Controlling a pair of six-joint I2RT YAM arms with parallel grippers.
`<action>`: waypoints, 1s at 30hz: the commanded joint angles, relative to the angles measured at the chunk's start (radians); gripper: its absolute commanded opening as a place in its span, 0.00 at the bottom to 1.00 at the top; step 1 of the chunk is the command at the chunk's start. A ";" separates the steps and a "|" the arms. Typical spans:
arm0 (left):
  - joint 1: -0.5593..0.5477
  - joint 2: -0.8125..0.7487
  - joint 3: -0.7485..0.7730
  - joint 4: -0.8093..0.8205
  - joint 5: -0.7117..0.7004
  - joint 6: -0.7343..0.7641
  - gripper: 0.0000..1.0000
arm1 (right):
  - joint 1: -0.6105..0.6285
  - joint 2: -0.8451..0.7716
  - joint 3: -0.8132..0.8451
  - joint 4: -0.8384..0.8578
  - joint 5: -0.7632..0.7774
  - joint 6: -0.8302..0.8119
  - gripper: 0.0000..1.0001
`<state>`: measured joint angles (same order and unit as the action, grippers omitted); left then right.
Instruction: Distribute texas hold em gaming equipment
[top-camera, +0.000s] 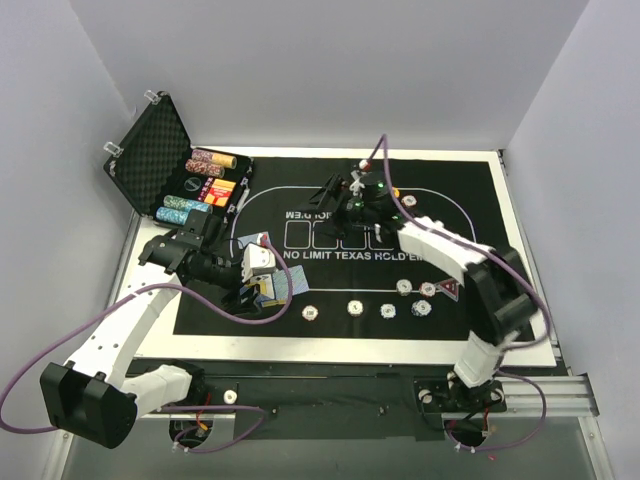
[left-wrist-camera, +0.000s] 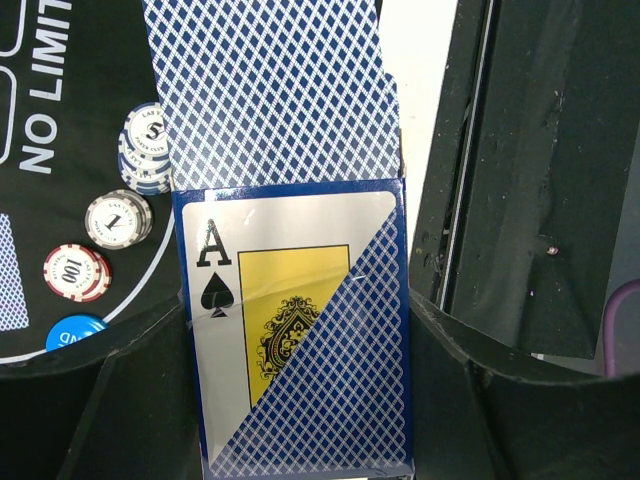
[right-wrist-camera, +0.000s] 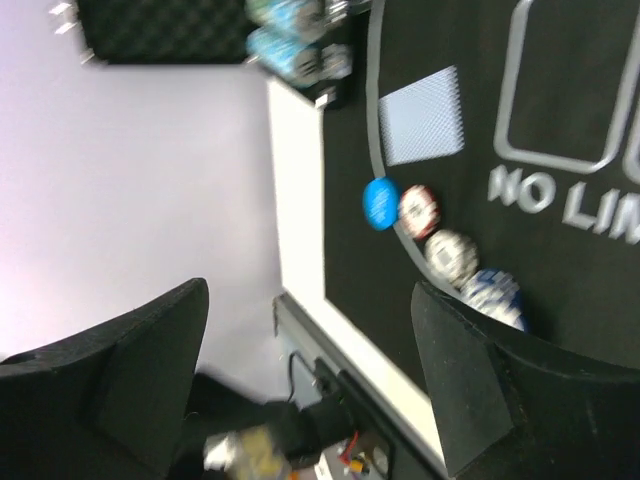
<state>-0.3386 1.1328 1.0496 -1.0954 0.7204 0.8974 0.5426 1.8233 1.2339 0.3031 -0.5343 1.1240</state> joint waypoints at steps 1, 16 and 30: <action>0.004 -0.019 0.013 0.020 0.045 0.001 0.00 | 0.034 -0.243 -0.158 0.138 -0.058 0.026 0.79; 0.006 -0.015 0.026 0.037 0.048 -0.015 0.00 | 0.211 -0.493 -0.338 -0.098 -0.049 -0.173 0.87; 0.006 -0.024 0.016 0.042 0.042 -0.017 0.00 | 0.261 -0.444 -0.372 0.034 -0.078 -0.076 0.41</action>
<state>-0.3386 1.1324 1.0492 -1.0897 0.7200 0.8860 0.7971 1.3987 0.8764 0.2810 -0.5926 1.0328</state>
